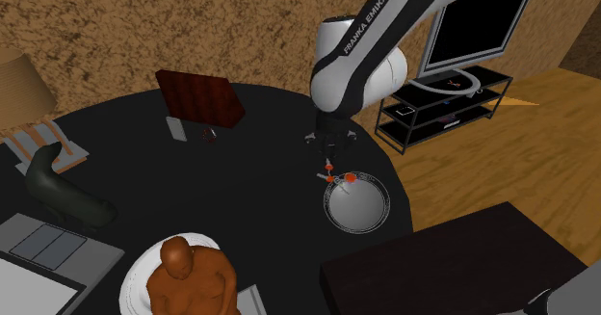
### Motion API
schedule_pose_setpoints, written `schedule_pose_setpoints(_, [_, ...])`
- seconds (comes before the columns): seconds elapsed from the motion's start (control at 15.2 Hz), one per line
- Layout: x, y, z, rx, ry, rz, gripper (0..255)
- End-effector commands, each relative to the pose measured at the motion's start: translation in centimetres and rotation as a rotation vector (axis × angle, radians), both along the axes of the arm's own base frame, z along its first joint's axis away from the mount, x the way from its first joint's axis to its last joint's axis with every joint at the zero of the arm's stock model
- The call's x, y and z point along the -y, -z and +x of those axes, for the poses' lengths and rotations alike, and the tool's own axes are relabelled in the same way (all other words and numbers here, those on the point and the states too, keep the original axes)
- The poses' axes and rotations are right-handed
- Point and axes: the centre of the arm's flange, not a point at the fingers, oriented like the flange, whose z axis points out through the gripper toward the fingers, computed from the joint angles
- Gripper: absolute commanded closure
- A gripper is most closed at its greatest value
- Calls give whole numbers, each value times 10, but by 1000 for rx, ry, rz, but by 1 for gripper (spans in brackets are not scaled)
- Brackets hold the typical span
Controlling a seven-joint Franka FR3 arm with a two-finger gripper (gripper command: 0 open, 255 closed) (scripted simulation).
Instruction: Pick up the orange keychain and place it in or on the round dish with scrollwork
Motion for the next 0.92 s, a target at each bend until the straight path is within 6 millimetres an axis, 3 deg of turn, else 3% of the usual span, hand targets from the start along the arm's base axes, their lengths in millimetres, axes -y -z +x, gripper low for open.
schedule_pose_setpoints(0.0, [25,-2,-12,1,-1,0,255])
schedule_pose_setpoints(0.26, [70,-3,-32,1,-1,0,255])
schedule_pose_setpoints(0.86, [70,44,-32,1,-1,0,255])
